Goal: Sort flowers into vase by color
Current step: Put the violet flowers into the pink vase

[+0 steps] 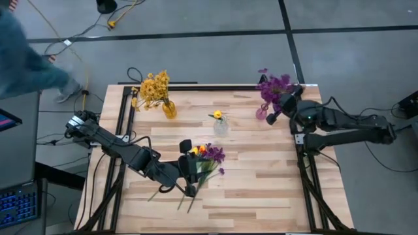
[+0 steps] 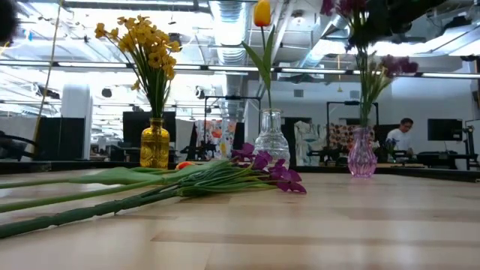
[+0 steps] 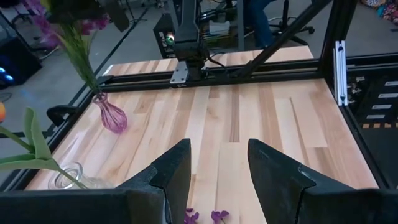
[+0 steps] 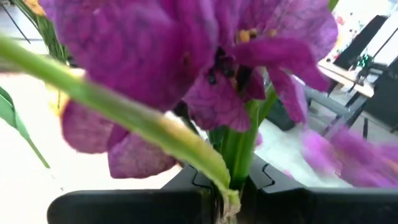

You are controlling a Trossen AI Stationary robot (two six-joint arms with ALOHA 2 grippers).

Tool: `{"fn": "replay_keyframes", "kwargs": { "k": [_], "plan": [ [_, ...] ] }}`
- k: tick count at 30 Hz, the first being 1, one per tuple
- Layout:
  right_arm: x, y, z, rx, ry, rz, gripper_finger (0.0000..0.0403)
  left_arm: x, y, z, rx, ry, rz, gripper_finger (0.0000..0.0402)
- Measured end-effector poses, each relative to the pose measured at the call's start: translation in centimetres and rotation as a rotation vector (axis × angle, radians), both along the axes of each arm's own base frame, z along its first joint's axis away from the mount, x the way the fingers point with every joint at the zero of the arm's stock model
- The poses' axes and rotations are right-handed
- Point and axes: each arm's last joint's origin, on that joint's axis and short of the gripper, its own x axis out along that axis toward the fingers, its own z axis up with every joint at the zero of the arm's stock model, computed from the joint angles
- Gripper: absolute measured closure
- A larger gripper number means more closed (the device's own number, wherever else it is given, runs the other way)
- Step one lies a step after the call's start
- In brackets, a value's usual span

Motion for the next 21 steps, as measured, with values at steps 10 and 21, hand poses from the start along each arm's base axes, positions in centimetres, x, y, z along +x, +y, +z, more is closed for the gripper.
{"fn": "replay_keyframes", "kwargs": {
  "k": [10,21],
  "plan": [
    [0.5,-0.4,-0.4,0.021,0.013,-0.017,0.0351,0.0,0.0,0.0,-0.001,0.0,0.001,0.0255],
    [2.0,-0.5,-1.3,0.053,0.047,-0.025,0.0351,0.0,0.0,0.0,-0.002,-0.001,0.002,0.0255]
  ]
}}
